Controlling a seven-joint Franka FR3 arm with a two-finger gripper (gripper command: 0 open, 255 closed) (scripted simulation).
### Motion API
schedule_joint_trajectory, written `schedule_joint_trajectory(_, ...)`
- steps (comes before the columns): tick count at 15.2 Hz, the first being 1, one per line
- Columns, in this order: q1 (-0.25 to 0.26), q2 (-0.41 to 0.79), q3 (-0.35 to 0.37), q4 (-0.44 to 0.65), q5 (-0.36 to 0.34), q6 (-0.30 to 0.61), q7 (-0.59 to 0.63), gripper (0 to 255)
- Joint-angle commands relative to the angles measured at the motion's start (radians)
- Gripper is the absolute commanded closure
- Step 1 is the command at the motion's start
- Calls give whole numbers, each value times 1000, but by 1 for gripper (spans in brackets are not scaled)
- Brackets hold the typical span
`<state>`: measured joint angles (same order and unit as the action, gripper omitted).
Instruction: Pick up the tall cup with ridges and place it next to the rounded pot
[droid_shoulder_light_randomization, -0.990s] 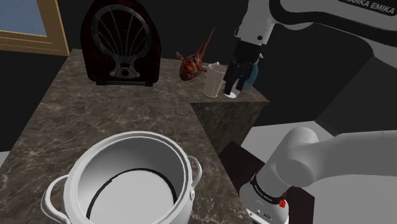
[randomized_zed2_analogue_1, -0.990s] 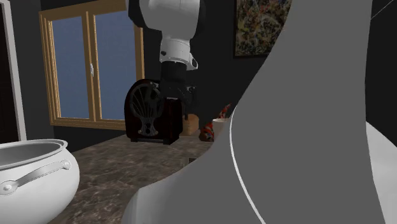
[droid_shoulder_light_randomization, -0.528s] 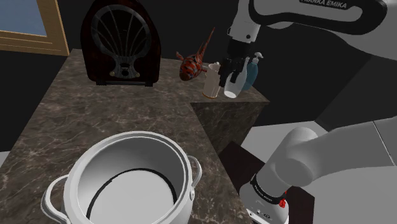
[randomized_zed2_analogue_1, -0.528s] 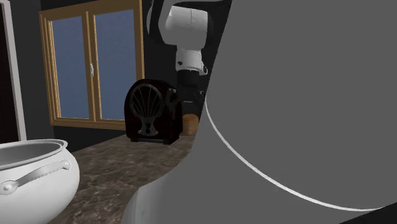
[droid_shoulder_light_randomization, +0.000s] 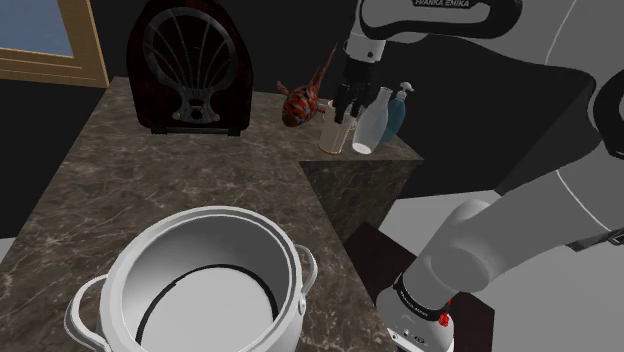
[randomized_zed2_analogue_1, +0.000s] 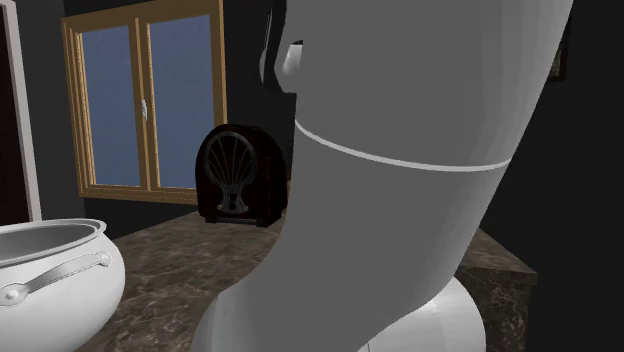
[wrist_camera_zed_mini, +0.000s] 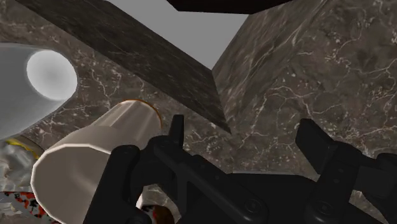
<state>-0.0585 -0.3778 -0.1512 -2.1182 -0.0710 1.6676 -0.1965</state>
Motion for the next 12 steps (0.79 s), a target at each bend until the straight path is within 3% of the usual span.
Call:
schedule_joint_trajectory(1,-8,58,-21,44,-15,19,-38,0)
schedule_joint_trajectory(8,-34,295,-80,261,-30,58,-157,0)
schedule_joint_trajectory(12,-37,306,-84,232,-31,99,-162,0)
